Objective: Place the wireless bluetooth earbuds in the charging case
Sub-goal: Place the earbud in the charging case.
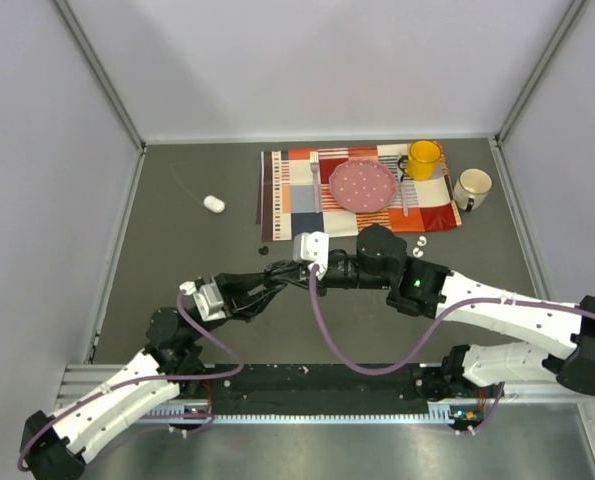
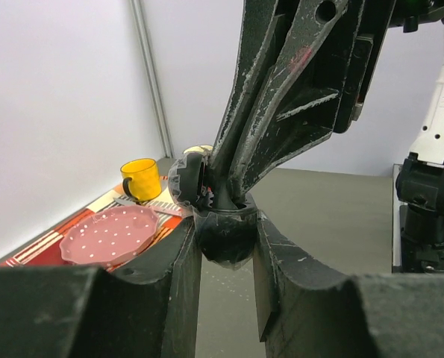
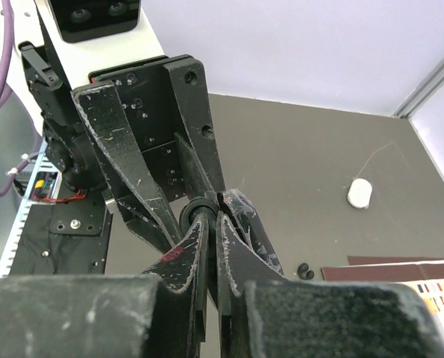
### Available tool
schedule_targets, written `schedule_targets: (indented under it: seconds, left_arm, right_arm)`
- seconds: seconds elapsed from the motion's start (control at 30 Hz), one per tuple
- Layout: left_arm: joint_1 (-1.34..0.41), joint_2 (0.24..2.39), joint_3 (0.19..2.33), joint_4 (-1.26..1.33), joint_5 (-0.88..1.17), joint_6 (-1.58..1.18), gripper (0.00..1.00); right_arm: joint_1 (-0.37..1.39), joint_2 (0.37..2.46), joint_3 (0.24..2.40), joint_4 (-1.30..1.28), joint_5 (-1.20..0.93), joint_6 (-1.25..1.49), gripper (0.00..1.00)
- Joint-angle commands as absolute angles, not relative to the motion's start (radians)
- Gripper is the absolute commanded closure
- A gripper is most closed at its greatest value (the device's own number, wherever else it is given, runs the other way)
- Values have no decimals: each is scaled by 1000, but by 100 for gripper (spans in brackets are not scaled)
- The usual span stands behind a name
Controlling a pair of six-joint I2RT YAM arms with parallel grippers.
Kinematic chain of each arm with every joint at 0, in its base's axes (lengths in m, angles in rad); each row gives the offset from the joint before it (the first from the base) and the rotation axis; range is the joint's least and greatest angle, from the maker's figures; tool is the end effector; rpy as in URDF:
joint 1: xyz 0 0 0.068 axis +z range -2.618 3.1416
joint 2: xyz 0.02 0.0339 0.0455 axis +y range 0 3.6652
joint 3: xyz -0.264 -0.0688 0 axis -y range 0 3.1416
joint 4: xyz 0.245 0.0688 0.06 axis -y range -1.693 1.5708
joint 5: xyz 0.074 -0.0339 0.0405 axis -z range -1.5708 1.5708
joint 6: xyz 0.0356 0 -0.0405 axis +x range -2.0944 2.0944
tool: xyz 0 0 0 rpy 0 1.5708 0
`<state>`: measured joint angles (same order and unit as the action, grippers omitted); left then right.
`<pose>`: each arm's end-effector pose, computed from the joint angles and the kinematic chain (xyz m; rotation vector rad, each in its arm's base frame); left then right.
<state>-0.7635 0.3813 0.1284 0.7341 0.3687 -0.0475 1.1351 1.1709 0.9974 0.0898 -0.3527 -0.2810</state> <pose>0.0794 -0.0938 0.2582 0.7150 0.9280 -0.9207 0.1053 0.2553 0.3645 -1.3273 1.1187 0.9303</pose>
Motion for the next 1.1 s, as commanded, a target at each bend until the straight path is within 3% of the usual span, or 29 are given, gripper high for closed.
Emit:
schedule_targets:
  seconds: [0.0, 0.03, 0.07, 0.17, 0.63, 0.77, 0.9, 1.07]
  left_arm:
    - [-759, 356, 138, 842, 324, -49, 100]
    - [-759, 356, 138, 838, 322, -46, 100]
    - [-759, 354, 140, 827, 321, -45, 100]
    - [-759, 354, 143, 815, 321, -38, 100]
    - [-759, 348, 167, 698, 270, 20, 100]
    - [-761, 338, 166, 655, 229, 41, 100]
    - [-758, 304, 166, 623, 190, 55, 100]
    - [-759, 217, 169, 562, 161, 66, 100]
  right_arm:
    - [1160, 1192, 1034, 3, -322, -281, 94]
    - [1160, 1189, 1040, 3, -313, -273, 88]
    - [1160, 1186, 1039, 5, -298, -270, 74]
    - [1160, 1164, 1032, 31, -282, -272, 64]
    - [1160, 1000, 954, 167, -240, -236, 51]
    - [1140, 930, 897, 271, -1, -143, 30]
    - [952, 977, 949, 155, 40, 144, 30]
    - [646, 1104, 939, 140, -141, 472, 35]
